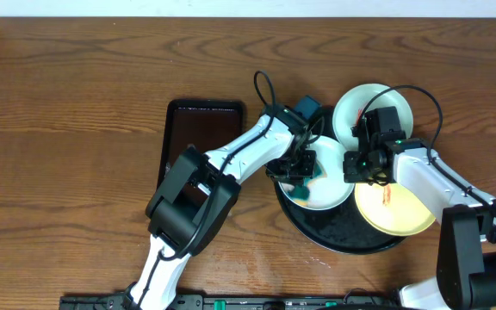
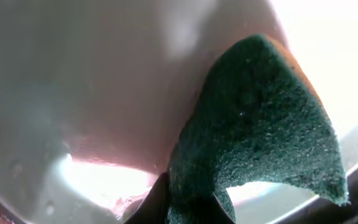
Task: Clean dirty plates on tray and stack at the side
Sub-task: 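Scrub the pale green plate with the sponge while right gripper holds rim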
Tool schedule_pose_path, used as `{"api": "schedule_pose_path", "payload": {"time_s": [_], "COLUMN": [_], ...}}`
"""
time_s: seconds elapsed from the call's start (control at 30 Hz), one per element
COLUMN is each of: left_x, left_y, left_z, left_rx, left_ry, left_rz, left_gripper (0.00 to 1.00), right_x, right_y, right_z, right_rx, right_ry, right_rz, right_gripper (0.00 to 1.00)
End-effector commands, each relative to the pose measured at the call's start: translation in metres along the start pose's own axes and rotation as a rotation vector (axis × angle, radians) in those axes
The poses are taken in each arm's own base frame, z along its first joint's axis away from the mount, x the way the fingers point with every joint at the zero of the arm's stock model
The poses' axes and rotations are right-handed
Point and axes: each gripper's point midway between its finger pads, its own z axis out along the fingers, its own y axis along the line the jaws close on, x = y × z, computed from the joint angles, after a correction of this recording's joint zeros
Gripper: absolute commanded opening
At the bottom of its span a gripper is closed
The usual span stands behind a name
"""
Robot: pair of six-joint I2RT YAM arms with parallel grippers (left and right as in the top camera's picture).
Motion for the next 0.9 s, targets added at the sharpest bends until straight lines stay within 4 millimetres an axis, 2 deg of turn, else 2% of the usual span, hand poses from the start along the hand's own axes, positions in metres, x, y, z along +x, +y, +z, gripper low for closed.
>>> {"api": "schedule_pose_path", "payload": {"time_s": [0.0, 0.1, 0.27, 0.33, 0.43, 0.63, 0.77, 0.87], "left_x": [-0.038, -0.036, -0.016, -0.008, 0.002, -0.017, -0.036, -0.046], "left_y": [0.043, 0.011, -0.055, -0.070, -0.080, -0.049, -0.001, 0.035], "left_z": [0.008, 0.013, 0.018, 0.022, 0.027, 0.025, 0.018, 0.006], "left_rx": [-0.184, -0.035, 0.202, 0.215, 0.212, 0.104, -0.086, -0.259], "left_ry": [-0.166, -0.140, -0.072, -0.065, -0.056, -0.118, -0.197, -0.257], "left_rz": [-0.058, -0.028, 0.080, 0.116, 0.147, 0.066, 0.001, -0.036], "left_gripper": [0.08, 0.08, 0.08, 0.08, 0.08, 0.08, 0.08, 0.07], "right_x": [0.010, 0.009, 0.009, 0.009, 0.010, 0.010, 0.010, 0.010], "right_y": [-0.013, -0.013, -0.013, -0.013, -0.013, -0.013, -0.013, -0.013], "right_z": [0.008, 0.008, 0.008, 0.008, 0.008, 0.008, 0.008, 0.008], "right_rx": [0.054, 0.054, 0.054, 0.054, 0.054, 0.054, 0.054, 0.054], "right_ry": [0.034, 0.033, 0.033, 0.033, 0.034, 0.035, 0.034, 0.035], "right_rz": [0.008, 0.008, 0.008, 0.008, 0.008, 0.008, 0.008, 0.008], "right_gripper": [0.01, 0.01, 0.01, 0.01, 0.01, 0.01, 0.01, 0.01]}}
